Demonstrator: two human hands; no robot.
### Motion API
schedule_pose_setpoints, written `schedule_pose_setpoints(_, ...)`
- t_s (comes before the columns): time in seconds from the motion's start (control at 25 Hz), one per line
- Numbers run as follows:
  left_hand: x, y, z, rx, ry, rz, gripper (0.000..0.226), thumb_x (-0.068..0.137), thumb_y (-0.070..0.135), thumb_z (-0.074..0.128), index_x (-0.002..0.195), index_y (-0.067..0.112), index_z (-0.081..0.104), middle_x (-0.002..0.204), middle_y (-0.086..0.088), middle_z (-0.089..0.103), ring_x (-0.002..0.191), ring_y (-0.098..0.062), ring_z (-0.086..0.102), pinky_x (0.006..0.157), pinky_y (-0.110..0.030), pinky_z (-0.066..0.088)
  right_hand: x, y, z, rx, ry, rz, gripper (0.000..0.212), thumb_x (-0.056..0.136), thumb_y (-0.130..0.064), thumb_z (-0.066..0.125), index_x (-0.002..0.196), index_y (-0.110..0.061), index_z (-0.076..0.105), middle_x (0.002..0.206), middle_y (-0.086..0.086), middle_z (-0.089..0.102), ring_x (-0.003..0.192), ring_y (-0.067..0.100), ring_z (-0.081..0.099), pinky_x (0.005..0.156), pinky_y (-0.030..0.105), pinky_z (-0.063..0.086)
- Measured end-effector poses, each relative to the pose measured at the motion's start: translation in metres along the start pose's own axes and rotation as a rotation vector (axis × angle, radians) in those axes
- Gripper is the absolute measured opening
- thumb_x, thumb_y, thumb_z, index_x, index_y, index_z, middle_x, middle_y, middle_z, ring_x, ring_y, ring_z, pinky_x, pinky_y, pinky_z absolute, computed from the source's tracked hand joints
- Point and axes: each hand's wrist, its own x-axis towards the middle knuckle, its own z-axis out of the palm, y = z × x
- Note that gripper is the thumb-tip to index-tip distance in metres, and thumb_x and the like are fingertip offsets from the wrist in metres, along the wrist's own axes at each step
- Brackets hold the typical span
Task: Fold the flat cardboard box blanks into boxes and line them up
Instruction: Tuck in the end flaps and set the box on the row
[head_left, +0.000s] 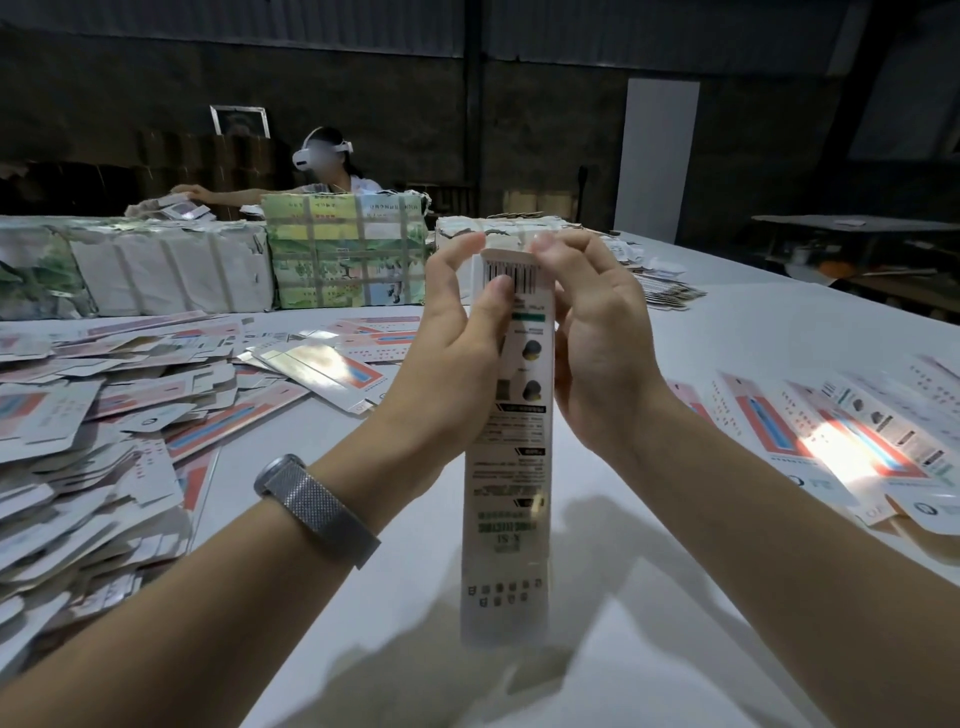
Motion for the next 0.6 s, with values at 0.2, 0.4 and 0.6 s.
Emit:
schedule_pose_setpoints(0.2, 0.0003, -0.002, -0.002, 0.009, -0.026, 0.066, 0.034, 0.108, 0.033, 0.041, 0.139, 0.041, 0.032, 0.09, -0.004, 0.074, 0.081, -0.022, 0.074, 0.069, -0.035, 0.057, 0.0012, 0.0013, -0.0002, -0.045, -0.062, -0.02, 0.018, 0.1, -0.011, 0.049, 0.103, -0.011, 0.067, 0.078, 0.0, 0.067, 0.075, 0.017, 0.066, 0.066, 0.033, 0.057)
schedule_pose_setpoints(0.4, -0.0017, -0.0036, -0.0029, 0.02, -0.057, 0.115, 0.034, 0.107, 0.031, 0.041, 0.139, 0.041, 0.032, 0.088, 0.001, 0.074, 0.078, -0.017, 0.073, 0.066, -0.03, 0.058, 0.0055, -0.0015, -0.0042, -0.081, -0.105, 0.004, 0.022, 0.1, -0.007, 0.047, 0.104, -0.004, 0.068, 0.085, 0.009, 0.067, 0.078, 0.022, 0.065, 0.065, 0.034, 0.056)
schedule_pose_setpoints(0.6, -0.0041, -0.0044, -0.0017, 0.074, -0.089, 0.175, 0.039, 0.106, 0.029, 0.041, 0.142, 0.041, 0.029, 0.094, -0.007, 0.068, 0.078, -0.017, 0.072, 0.065, -0.028, 0.058, 0.0094, -0.0042, -0.008, -0.091, -0.083, -0.023, 0.024, 0.099, -0.005, 0.046, 0.1, -0.002, 0.069, 0.095, 0.008, 0.069, 0.083, 0.021, 0.065, 0.07, 0.035, 0.056)
